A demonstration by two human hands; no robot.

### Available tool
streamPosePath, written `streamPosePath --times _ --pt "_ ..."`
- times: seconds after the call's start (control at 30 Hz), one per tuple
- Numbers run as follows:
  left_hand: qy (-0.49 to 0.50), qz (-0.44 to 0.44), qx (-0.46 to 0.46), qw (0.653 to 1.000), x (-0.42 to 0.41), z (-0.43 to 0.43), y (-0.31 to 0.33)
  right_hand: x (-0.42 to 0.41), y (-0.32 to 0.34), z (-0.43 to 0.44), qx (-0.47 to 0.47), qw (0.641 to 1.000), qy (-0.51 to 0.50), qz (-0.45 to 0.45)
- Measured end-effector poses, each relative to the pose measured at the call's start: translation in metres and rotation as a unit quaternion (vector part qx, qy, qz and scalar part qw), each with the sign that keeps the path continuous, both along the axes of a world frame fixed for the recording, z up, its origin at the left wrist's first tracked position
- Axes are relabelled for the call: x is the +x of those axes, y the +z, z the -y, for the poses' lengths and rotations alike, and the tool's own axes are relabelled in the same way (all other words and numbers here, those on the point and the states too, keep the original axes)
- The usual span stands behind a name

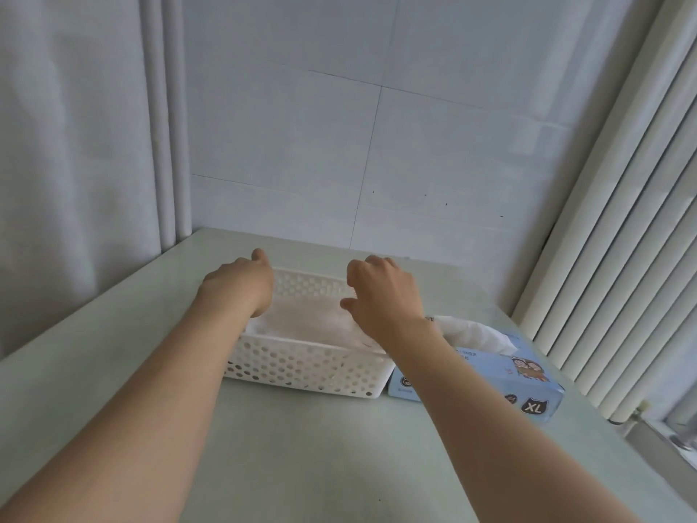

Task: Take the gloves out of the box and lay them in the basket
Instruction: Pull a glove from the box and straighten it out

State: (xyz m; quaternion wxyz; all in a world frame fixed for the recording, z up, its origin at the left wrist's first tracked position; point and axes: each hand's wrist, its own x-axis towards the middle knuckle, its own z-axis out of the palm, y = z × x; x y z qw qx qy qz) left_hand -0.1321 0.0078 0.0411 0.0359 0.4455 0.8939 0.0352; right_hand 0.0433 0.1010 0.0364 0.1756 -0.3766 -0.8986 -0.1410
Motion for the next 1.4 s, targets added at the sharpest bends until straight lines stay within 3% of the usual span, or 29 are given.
streamPosePath --times 0.07,0.17,0.23,0.3,0.4,0.63,0.73,0.83,0.97,1.07,1.2,1.4 --pt "-0.049 -0.012 -0.035 0.998 -0.004 -0.001 0.003 -0.001 0.002 -0.001 -0.015 0.999 0.036 0.025" --pt "-0.117 -0.017 -0.044 0.992 -0.003 -0.008 0.011 0.002 0.008 -0.002 -0.228 0.970 0.070 0.051" --pt "-0.136 -0.010 -0.071 0.988 0.003 -0.011 0.014 0.007 0.010 0.001 -0.279 0.949 0.059 0.135" --pt "-0.147 -0.011 -0.118 0.982 0.008 -0.012 0.014 0.011 0.008 0.001 -0.273 0.945 0.050 0.175" --pt "-0.146 -0.012 -0.177 0.973 0.012 -0.015 0.009 0.010 0.004 -0.003 -0.279 0.948 0.049 0.144" --pt "-0.141 -0.028 -0.183 0.973 0.021 -0.019 0.007 0.002 -0.010 -0.008 -0.257 0.957 0.058 0.121" --pt "-0.162 -0.028 -0.125 0.978 0.033 -0.017 0.016 0.018 -0.001 -0.004 -0.241 0.965 0.105 0.017" --pt "-0.208 -0.014 0.018 0.978 0.046 -0.019 0.022 0.037 -0.003 -0.008 -0.164 0.965 0.156 -0.131" --pt "-0.307 0.044 0.161 0.937 0.083 -0.021 0.026 0.074 -0.020 -0.024 -0.049 0.954 0.180 -0.233" --pt "-0.340 0.072 0.143 0.927 0.106 -0.024 0.019 0.104 -0.029 -0.031 0.003 0.945 0.158 -0.287" --pt "-0.352 -0.001 0.092 0.931 0.125 -0.027 0.001 0.135 -0.041 -0.034 -0.009 0.937 0.098 -0.334" --pt "-0.339 -0.063 0.079 0.935 0.136 -0.025 -0.007 0.147 -0.054 -0.031 -0.066 0.951 0.075 -0.291"
